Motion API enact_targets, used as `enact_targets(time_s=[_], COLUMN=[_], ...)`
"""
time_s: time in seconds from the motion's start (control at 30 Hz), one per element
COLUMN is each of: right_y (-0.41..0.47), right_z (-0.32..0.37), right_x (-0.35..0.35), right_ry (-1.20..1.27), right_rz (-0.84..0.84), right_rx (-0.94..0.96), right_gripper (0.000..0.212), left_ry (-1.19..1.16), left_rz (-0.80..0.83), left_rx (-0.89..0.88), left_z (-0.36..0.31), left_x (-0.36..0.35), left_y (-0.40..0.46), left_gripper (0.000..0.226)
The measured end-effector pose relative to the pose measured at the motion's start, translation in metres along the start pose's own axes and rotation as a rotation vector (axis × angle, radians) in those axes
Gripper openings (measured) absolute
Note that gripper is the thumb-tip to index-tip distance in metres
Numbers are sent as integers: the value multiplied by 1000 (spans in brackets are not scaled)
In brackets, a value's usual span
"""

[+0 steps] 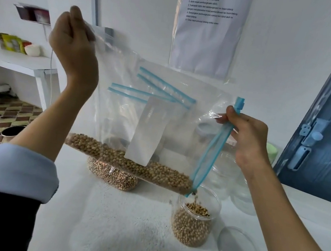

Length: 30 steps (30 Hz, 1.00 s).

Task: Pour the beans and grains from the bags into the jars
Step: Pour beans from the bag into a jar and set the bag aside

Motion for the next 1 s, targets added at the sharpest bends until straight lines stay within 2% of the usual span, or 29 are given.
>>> enact_targets(time_s=[0.3, 0.4, 0.6, 0.7, 1.0], right_y=[6, 7, 7, 8, 5], right_z=[-6, -8, -9, -6, -6], right_x=[9, 6, 9, 12, 4], right_ry=[2, -30, -35, 13, 3], right_rz=[-14, 42, 45, 4, 12], right_rx=[-31, -43, -30, -16, -27], right_gripper=[24, 25, 30, 30, 24], left_ry=[-16, -3, -14, -29, -49], left_rz=[35, 41, 18, 14, 21], left_rx=[25, 31, 40, 13, -3], left_z=[2, 2, 6, 4, 2], left_x=[-3, -6, -7, -7, -10], left_y=[-3, -5, -2, 1, 6], left_gripper=[38, 38, 38, 38, 39])
Point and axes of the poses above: each hand's wrist, its own y-axis towards the middle knuckle, its own x-axis out of the back of the hand, z = x × y, the point moved 8 cm from there along y, towards the middle knuckle, and after that the axes turned 5 degrees about z, right-handed, at the moved point
